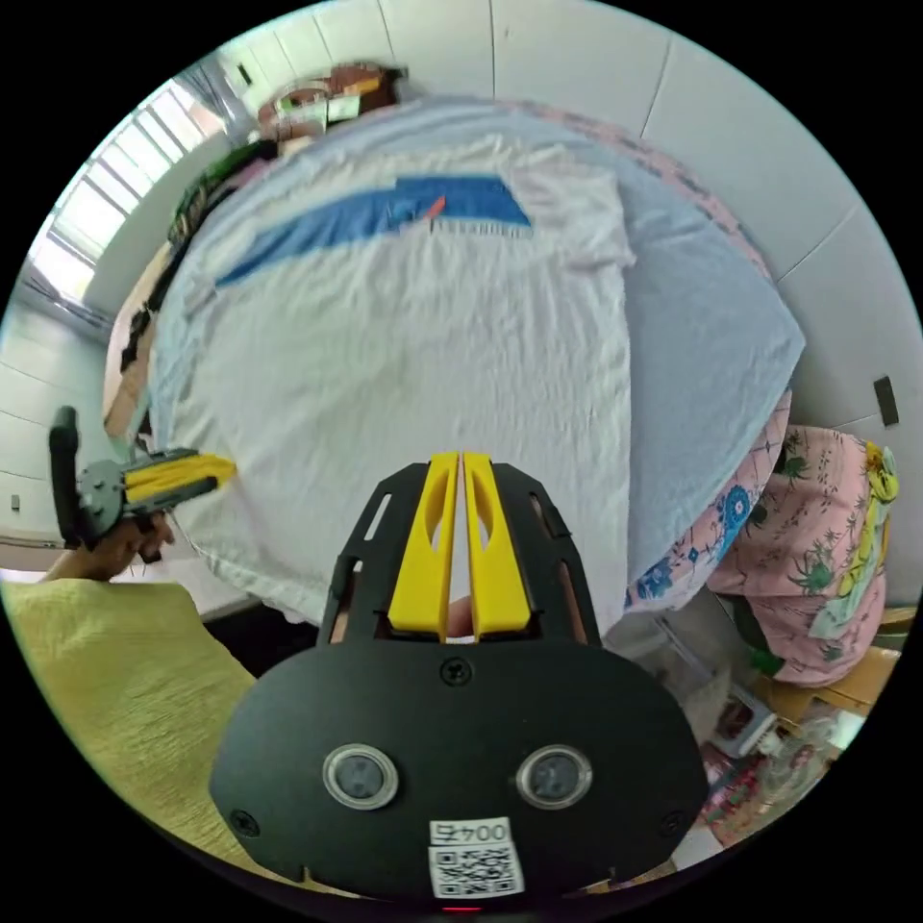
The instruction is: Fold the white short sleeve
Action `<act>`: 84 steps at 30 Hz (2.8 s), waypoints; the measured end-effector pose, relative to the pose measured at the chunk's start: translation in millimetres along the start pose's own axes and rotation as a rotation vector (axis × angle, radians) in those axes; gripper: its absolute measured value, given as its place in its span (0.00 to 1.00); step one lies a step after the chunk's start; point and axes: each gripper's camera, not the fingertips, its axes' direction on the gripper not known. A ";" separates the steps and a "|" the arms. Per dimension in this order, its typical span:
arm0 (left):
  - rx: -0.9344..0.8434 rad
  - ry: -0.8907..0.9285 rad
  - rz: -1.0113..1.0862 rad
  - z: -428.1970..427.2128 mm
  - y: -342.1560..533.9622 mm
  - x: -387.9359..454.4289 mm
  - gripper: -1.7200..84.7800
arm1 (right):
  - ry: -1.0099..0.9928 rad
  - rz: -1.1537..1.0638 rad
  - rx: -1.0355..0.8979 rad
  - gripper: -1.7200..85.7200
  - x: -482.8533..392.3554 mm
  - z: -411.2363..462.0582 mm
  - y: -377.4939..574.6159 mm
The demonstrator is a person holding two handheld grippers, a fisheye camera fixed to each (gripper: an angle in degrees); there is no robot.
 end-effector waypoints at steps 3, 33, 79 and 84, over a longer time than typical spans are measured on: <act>0.147 0.060 -0.099 -47.0 5.0 -28.1 0.02 | -0.087 -0.019 0.201 0.10 -10.6 -11.2 9.4; 0.181 -0.250 -0.048 -280.0 -186.5 -430.5 0.09 | -0.083 -0.184 0.185 0.12 -327.7 351.5 -69.2; 0.044 -0.033 0.329 -269.2 -256.2 -465.7 0.11 | 0.271 -0.471 0.143 0.13 -352.9 624.9 -63.3; 0.027 -0.031 0.361 -262.3 -261.2 -475.8 0.12 | 0.325 -0.563 0.096 0.11 -357.4 640.9 -58.2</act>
